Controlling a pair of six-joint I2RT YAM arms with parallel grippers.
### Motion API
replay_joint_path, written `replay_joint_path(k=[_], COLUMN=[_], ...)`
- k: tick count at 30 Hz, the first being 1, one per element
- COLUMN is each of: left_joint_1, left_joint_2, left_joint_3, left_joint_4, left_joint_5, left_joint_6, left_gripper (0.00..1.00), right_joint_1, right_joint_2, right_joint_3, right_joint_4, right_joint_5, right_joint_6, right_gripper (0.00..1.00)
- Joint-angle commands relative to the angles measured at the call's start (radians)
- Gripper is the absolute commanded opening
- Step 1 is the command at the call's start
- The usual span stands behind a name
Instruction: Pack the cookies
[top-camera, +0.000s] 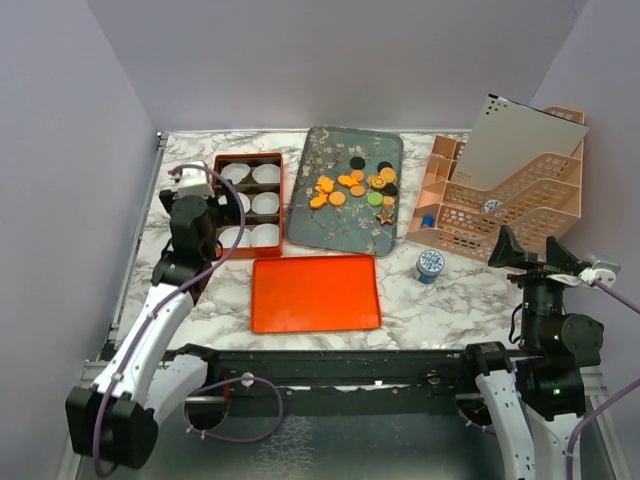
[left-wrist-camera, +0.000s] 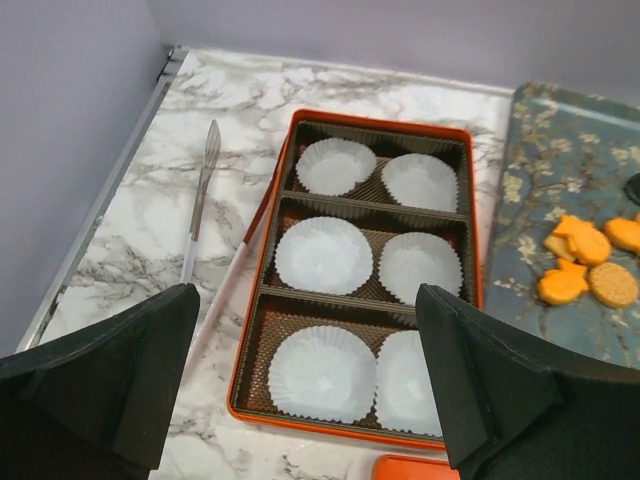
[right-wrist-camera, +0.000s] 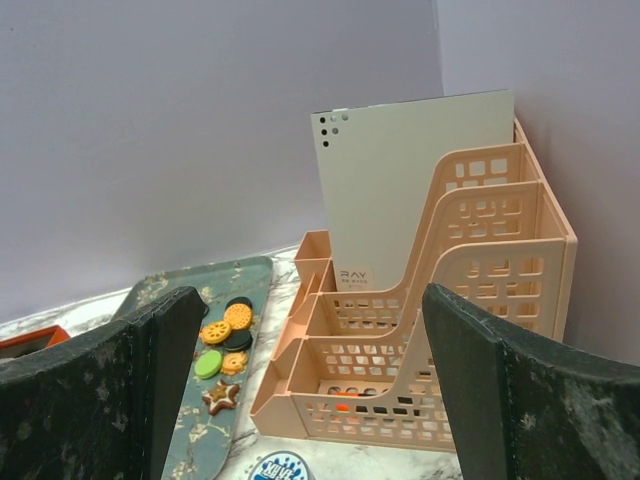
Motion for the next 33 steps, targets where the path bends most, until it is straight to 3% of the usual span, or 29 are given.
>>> replay_joint_path(k=[1, 7, 12, 23, 33], left_joint_1=[0.093, 0.274, 0.407, 0.451, 0.451], left_joint_2=[0.176, 0.404, 0.625, 0.979, 1.141], left_joint_3=[0.124, 0.226, 0.367, 0.601, 0.717], left_joint_4=[-0.081, -0.097, -0.137, -0.248, -0.300], left_joint_5=[0.041, 0.107, 0.225, 0.219, 0.185], left_joint_6=[-0.033, -0.107, -0.133, -0.035, 0.007], left_gripper=[0.99, 0.97, 0.84, 0.67, 0.41], right_joint_1=[0.030, 0.058, 0.068, 0.080, 0.081], right_joint_2=[-0.021, -0.025, -0.034, -0.033, -0.024], right_joint_3=[-0.018, -0.018, -0.019, -0.021, -0.024], right_joint_4=[0.005, 0.003, 0.004, 0.004, 0.010], right_joint_5=[0.026, 0.007, 0.000, -0.006, -0.017], right_joint_6=[0.014, 0.015, 0.014, 0.009, 0.004], right_gripper=[1.00, 1.00, 1.00, 1.00, 1.00])
